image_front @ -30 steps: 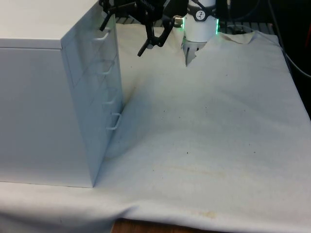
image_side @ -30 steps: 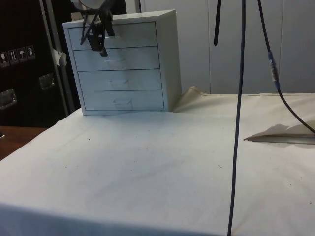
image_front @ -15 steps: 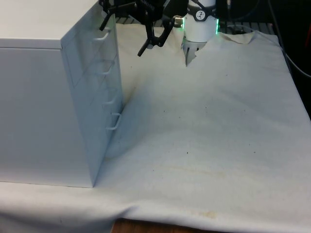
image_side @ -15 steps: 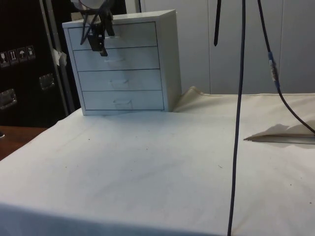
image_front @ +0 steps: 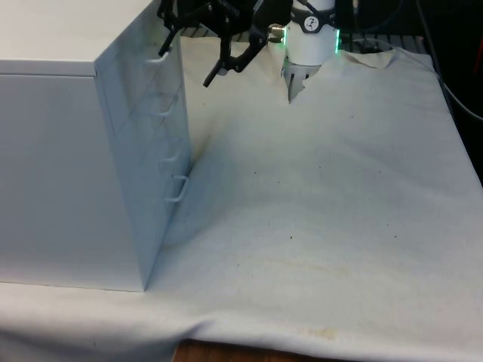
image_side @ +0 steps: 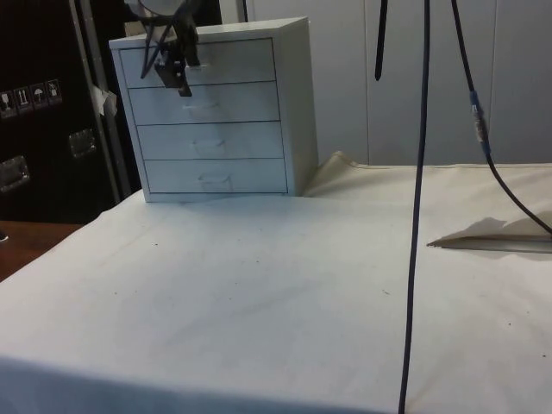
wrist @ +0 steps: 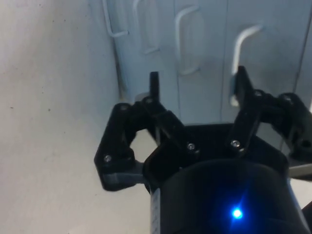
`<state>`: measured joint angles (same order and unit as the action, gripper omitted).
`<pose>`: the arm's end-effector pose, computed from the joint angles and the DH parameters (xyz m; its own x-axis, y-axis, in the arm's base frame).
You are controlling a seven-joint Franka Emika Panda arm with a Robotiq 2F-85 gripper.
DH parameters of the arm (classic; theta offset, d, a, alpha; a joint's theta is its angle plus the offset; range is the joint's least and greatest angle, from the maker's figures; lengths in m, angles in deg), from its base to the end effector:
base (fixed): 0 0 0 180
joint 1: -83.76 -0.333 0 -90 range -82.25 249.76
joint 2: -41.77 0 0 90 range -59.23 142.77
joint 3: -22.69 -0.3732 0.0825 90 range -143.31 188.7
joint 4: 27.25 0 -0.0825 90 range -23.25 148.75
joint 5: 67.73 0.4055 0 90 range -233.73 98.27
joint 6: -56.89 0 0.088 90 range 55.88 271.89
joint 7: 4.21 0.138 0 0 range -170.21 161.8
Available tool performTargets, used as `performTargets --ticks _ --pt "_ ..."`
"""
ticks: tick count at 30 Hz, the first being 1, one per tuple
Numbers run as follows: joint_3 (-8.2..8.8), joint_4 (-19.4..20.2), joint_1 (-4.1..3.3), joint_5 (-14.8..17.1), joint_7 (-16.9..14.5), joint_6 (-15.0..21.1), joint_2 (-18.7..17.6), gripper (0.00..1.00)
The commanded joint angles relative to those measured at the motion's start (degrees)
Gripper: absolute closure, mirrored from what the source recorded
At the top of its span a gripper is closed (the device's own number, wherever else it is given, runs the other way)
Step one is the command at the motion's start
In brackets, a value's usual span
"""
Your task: Open the drawer, then close it.
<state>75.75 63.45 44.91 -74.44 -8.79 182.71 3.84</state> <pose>0.7428 -0.0643 0.4067 0.9946 0.0783 0.0682 0.0235 -0.8093 0.5869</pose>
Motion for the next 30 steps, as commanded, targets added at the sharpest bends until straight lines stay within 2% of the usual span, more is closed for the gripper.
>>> performTargets --ticks 1,2,3,4,11,12,13,15,20,21,22,24,30 --pt "-0.23 0.11 0.29 0.23 -0.52 0.34 0.23 0.30" --pt "-0.11 0.17 0.23 0.40 -0.80 0.52 0.23 0.39" --pt "0.00 0.23 0.17 0.46 -0.92 0.57 0.23 0.44" --pt "0.00 0.23 0.17 0.46 -0.92 0.57 0.23 0.44" --pt "0.46 0.06 0.06 0.29 -1.03 0.46 0.11 0.86" --pt "0.80 -0.06 0.00 0.00 -0.92 0.29 0.06 0.91" --pt "0.57 0.06 0.06 0.29 -0.97 0.46 0.06 0.91" --pt "0.63 0.00 0.00 0.23 -0.97 0.40 0.06 1.00" --pt "1.20 -0.69 -0.74 -0.06 -0.74 -0.74 0.40 1.00" --pt "1.15 -0.57 -0.34 0.00 -0.86 -0.11 0.11 1.00" --pt "1.26 -0.80 -0.86 -0.06 -0.69 -0.92 0.46 1.00" --pt "1.38 -1.20 -1.38 -0.17 -0.40 -1.66 0.69 1.00" --pt "1.43 -2.92 -2.58 -0.29 0.74 -4.58 0.80 1.00"
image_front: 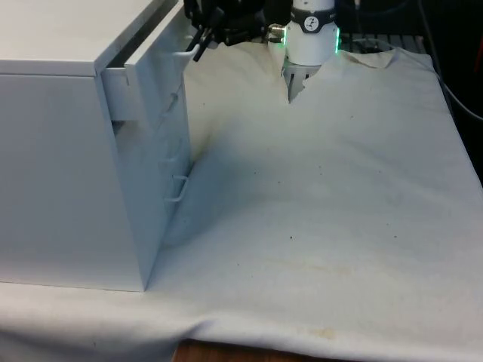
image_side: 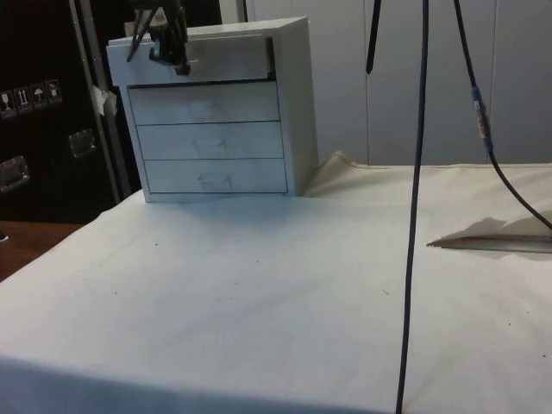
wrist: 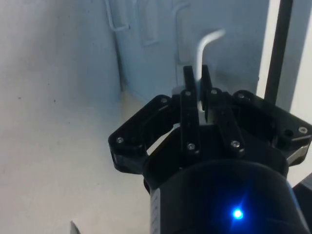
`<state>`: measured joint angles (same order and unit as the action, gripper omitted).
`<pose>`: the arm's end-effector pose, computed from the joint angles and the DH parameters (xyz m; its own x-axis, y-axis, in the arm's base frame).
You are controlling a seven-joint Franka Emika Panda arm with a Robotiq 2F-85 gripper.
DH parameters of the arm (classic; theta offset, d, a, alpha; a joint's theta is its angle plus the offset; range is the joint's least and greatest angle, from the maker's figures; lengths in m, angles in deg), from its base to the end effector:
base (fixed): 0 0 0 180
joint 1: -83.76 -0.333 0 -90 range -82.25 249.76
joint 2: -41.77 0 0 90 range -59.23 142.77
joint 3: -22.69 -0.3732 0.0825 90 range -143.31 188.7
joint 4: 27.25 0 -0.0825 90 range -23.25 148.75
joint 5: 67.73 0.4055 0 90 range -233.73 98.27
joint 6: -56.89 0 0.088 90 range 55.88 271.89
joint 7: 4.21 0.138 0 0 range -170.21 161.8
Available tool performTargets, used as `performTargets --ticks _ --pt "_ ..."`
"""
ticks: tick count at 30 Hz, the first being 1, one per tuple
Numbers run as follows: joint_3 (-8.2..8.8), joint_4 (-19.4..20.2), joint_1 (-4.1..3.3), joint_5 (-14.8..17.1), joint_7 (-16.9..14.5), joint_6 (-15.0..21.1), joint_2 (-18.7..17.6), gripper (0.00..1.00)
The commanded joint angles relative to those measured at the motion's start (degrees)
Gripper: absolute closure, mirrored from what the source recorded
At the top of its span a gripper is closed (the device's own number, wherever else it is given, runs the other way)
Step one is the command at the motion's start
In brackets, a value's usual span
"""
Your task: Open the drawer, then close it.
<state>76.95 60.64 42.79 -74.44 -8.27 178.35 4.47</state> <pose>0.7444 -0.0419 0.4346 0.9949 0.0715 0.0705 0.0163 -0.8077 0.5894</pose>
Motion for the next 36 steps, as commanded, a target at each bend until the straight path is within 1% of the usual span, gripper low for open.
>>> performTargets --ticks 1,2,3,7,8,9,10,11,13,14,17,18,19,22,23,26,27,28,32,36 --pt "0.23 -0.29 -0.69 -0.29 0.46 -0.52 0.11 1.00" --pt "0.00 -0.06 -0.17 0.00 0.17 -0.11 0.00 1.00" --pt "0.23 -0.34 -0.92 -0.34 0.63 -0.69 0.11 1.00" --pt "0.11 -0.57 -1.78 -0.63 1.66 -1.49 -0.06 1.00" --pt "-0.06 -0.69 -2.23 -0.86 2.18 -1.95 -0.17 1.00" --pt "-0.11 -0.80 -2.41 -0.92 2.46 -2.12 -0.23 1.00" --pt "-0.34 -0.57 -2.06 -0.74 2.23 -1.89 -0.17 1.00" --pt "-0.17 -0.86 -2.58 -1.03 2.69 -2.35 -0.23 1.00" --pt "-0.34 -1.09 -2.92 -1.26 3.27 -2.86 -0.29 1.00" --pt "-0.52 -1.15 -3.27 -1.55 3.78 -3.15 -0.29 1.00" --pt "-0.74 -1.26 -3.90 -1.83 4.58 -3.72 -0.40 1.00" --pt "-0.86 -0.92 -3.44 -1.60 4.18 -3.09 -0.23 1.00" --pt "-0.86 -1.32 -4.01 -1.95 4.81 -3.84 -0.46 1.00" --pt "-1.20 -1.66 -4.41 -2.35 5.61 -4.41 -0.52 1.00" --pt "-1.49 -1.95 -4.70 -2.58 6.19 -4.87 -0.63 1.00" --pt "-2.01 -2.35 -4.93 -2.98 6.99 -5.50 -0.74 1.00" --pt "-2.18 -1.89 -4.58 -2.81 6.76 -4.87 -0.52 1.00" --pt "-2.12 -2.46 -5.04 -3.09 7.28 -5.73 -0.80 1.00" --pt "-2.92 -3.38 -5.44 -3.67 8.48 -6.88 -1.15 1.00" --pt "-3.72 -3.95 -5.67 -4.13 9.45 -7.68 -1.49 1.00"
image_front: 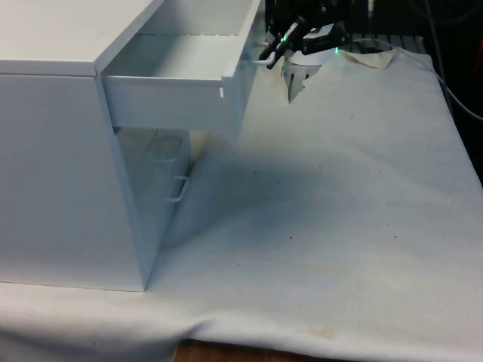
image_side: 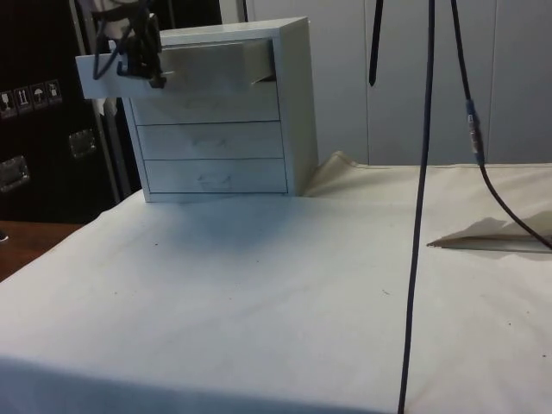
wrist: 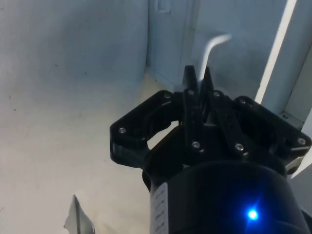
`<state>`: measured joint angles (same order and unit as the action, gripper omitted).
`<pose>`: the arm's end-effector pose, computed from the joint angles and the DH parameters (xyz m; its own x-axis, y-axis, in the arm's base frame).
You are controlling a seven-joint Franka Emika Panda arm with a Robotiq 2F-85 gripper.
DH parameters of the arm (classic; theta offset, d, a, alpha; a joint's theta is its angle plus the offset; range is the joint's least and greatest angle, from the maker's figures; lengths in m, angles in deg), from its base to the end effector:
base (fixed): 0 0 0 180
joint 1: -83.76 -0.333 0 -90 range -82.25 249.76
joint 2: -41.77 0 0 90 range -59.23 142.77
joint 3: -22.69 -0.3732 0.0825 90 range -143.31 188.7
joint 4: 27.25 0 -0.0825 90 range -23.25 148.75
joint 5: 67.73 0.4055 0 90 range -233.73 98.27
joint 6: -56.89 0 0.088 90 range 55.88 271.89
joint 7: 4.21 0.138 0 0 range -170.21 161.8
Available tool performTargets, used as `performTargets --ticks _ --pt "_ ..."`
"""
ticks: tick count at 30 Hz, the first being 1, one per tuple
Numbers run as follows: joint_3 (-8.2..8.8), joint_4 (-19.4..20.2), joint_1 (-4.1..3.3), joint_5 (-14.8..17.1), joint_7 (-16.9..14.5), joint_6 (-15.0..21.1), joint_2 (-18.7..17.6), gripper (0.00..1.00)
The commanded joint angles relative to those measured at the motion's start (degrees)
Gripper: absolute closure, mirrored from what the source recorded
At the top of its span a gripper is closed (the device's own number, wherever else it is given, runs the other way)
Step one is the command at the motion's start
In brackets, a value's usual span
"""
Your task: Open the drawer, then close it.
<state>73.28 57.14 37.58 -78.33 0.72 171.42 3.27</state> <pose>0.7441 0.0649 0.4243 0.9957 0.0694 0.0622 0.0159 -0.7844 0.6201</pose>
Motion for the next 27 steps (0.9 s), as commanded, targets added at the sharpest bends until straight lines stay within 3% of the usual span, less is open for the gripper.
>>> performTargets --ticks 1,2,7,8,10,17,18,19,25,27 --pt "-0.17 -0.11 -0.06 -0.06 0.23 -0.17 -0.06 1.00" --pt "-0.17 -0.57 -0.52 -0.34 0.63 -0.97 -0.34 1.00" --pt "-1.60 -1.43 -0.69 -0.57 2.23 -1.83 -1.26 1.00" --pt "-1.55 -1.20 -0.46 -0.52 2.06 -1.32 -1.09 1.00" --pt "-1.78 -1.66 -0.86 -0.57 2.58 -2.01 -1.49 1.00" --pt "-2.46 -2.41 -1.15 -0.97 3.67 -2.98 -1.72 1.00" --pt "-2.41 -1.95 -0.86 -1.20 3.38 -2.52 -1.60 1.00" --pt "-2.58 -2.46 -1.32 -1.09 3.90 -3.21 -1.78 1.00" --pt "-2.86 -2.29 -1.20 -1.78 4.18 -3.27 -1.60 0.99" --pt "-2.92 -2.35 -1.09 -1.83 4.18 -3.15 -1.60 0.92"
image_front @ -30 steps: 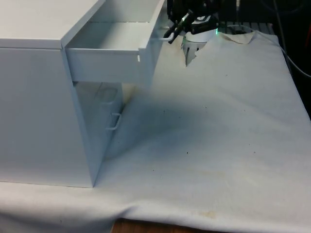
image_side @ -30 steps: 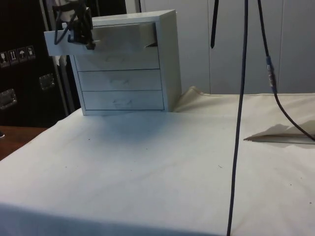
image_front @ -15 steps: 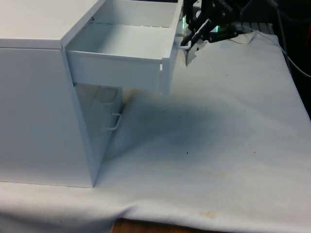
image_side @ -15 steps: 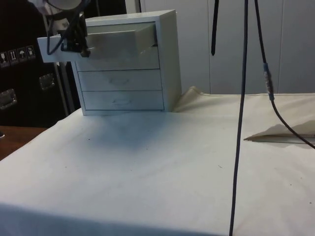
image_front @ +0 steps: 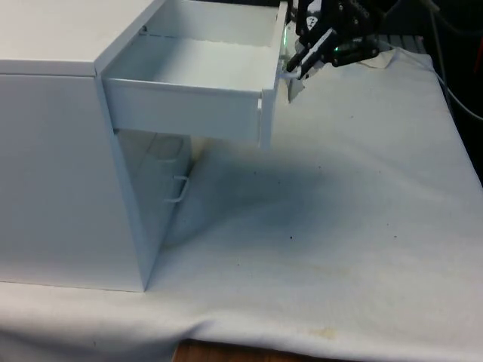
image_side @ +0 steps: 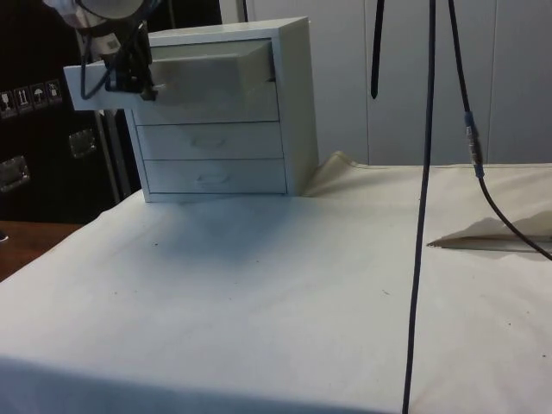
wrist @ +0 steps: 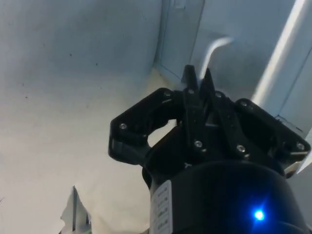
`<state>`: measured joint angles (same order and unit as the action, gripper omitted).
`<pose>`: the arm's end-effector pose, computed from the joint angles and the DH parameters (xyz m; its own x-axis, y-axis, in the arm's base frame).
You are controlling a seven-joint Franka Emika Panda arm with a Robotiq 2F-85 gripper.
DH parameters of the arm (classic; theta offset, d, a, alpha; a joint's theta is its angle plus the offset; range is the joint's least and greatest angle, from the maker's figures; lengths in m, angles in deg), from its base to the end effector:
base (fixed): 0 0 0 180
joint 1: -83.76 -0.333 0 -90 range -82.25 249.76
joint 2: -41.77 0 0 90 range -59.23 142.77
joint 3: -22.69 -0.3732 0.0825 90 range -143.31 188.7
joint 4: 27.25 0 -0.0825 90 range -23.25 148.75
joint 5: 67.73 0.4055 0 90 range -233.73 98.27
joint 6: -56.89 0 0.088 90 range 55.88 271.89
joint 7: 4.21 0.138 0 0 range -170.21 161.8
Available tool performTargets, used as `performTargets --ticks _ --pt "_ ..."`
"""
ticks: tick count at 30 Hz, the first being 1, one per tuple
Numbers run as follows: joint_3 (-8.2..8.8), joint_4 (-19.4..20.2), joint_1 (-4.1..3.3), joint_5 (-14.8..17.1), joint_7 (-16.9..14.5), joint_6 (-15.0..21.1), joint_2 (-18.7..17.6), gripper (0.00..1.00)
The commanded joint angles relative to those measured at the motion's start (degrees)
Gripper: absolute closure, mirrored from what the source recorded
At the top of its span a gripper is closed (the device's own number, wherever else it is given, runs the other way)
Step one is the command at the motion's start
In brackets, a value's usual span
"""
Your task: Open the drawer, then close it.
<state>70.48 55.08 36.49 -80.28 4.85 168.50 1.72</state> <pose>0.7430 0.1099 0.4083 0.9962 0.0680 0.0538 0.0177 -0.7664 0.6421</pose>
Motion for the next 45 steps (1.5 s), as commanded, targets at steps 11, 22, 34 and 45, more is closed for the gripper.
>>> performTargets --ticks 11,22,34,45 --pt "-0.17 -0.17 0.06 0.00 0.23 0.00 -0.06 0.33" --pt "-2.18 -1.20 0.29 0.34 2.41 -0.40 -1.26 0.00" --pt "-3.50 -3.50 1.15 3.09 3.38 0.17 -4.70 0.00" --pt "-3.15 -3.50 0.80 2.75 3.67 0.11 -4.87 0.16"
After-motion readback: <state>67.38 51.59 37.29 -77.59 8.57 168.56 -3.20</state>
